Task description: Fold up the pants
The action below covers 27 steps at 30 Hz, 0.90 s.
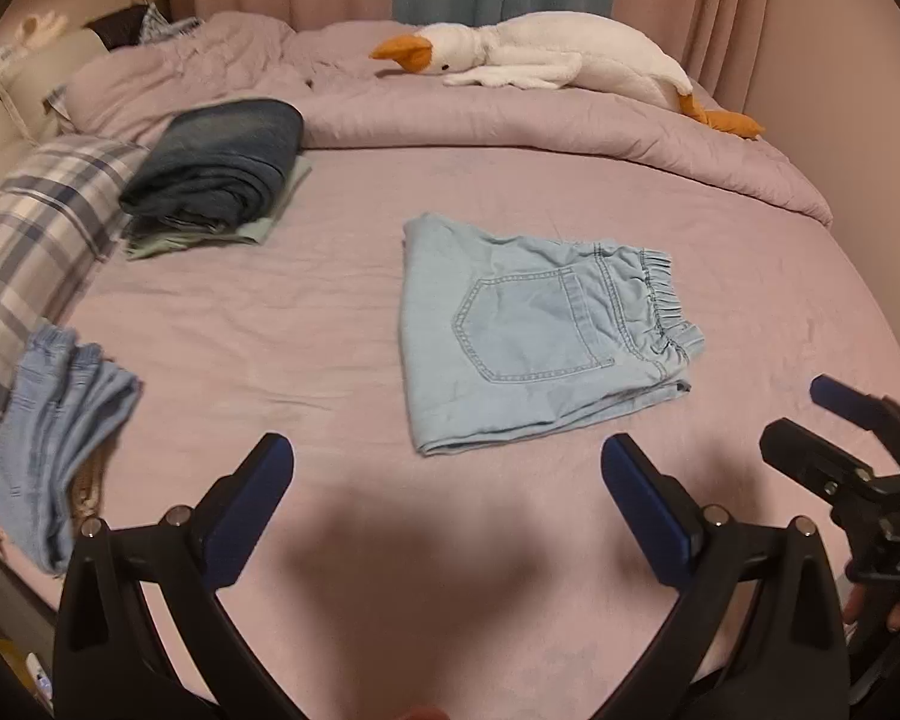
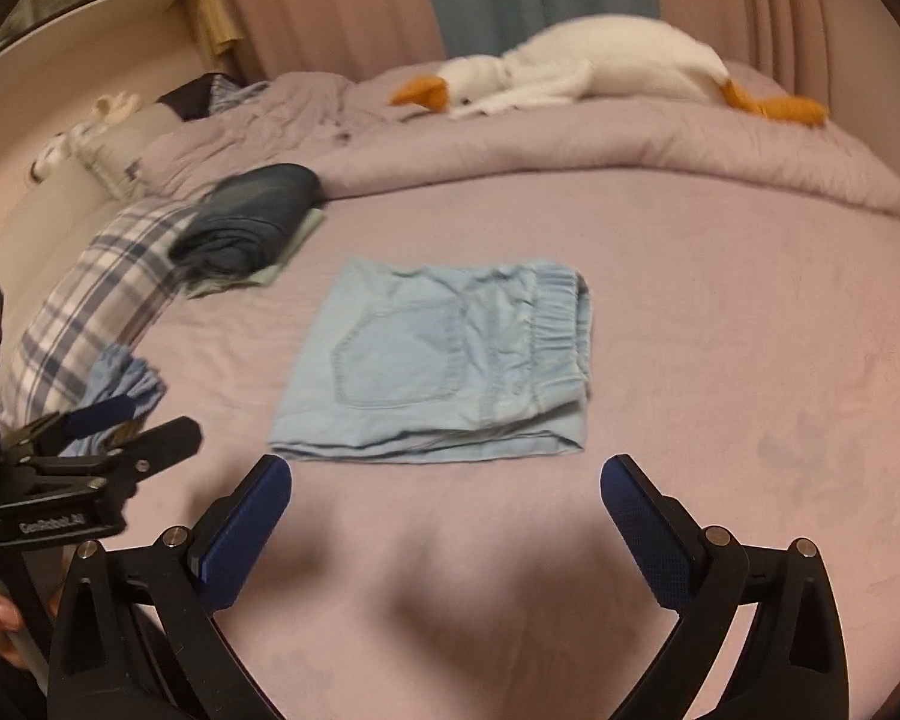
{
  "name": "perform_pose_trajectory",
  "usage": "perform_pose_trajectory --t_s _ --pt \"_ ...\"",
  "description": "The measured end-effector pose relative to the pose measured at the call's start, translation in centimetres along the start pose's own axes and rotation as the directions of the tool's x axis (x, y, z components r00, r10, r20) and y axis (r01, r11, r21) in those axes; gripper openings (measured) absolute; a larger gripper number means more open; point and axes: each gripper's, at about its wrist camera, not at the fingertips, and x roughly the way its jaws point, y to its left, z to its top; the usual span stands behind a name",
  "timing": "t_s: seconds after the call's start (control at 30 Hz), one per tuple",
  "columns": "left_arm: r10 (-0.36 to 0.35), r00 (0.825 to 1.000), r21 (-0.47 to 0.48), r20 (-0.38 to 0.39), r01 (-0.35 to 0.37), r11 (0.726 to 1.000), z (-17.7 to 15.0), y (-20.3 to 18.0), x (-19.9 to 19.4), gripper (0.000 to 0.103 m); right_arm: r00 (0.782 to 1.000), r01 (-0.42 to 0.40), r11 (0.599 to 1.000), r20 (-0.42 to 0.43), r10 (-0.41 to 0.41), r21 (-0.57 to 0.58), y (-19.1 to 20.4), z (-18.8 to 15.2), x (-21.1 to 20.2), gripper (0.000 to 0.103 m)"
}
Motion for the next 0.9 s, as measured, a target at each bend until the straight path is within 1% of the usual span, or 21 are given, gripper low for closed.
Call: perform_pose_trajectory --t_s 0.13,0.23,0.4,0.67,0.9 --pt "0.008 1.0 -0.001 0.019 -0.008 1.0 -0.4 -0.2 -1.5 0.103 1.0 -0.002 0.999 0.018 0.003 -0.035 1.5 -0.3 -1.5 0.102" --pt "0.028 0.999 -0.002 0.028 -0.028 1.0 -0.7 -0.1 -2.3 0.103 1.0 -0.003 0.998 0.02 0.004 -0.055 2.3 -0.4 -1.8 0.102" --pt "0.033 0.999 -0.012 0.028 -0.033 0.999 -1.2 0.1 -2.8 0.103 1.0 -0.001 0.998 0.02 0.003 -0.07 3.5 -0.8 -2.1 0.102" --pt "0.035 0.999 -0.009 0.014 -0.034 0.999 -1.5 -0.4 -3.0 0.103 1.0 -0.002 0.998 0.02 0.003 -0.06 3.5 -1.0 -2.4 0.102" --pt "0.039 0.999 -0.001 0.02 -0.039 0.999 -1.6 -0.8 -3.4 0.103 0.999 0.0 0.998 0.033 0.002 -0.055 3.5 -1.2 -2.9 0.102"
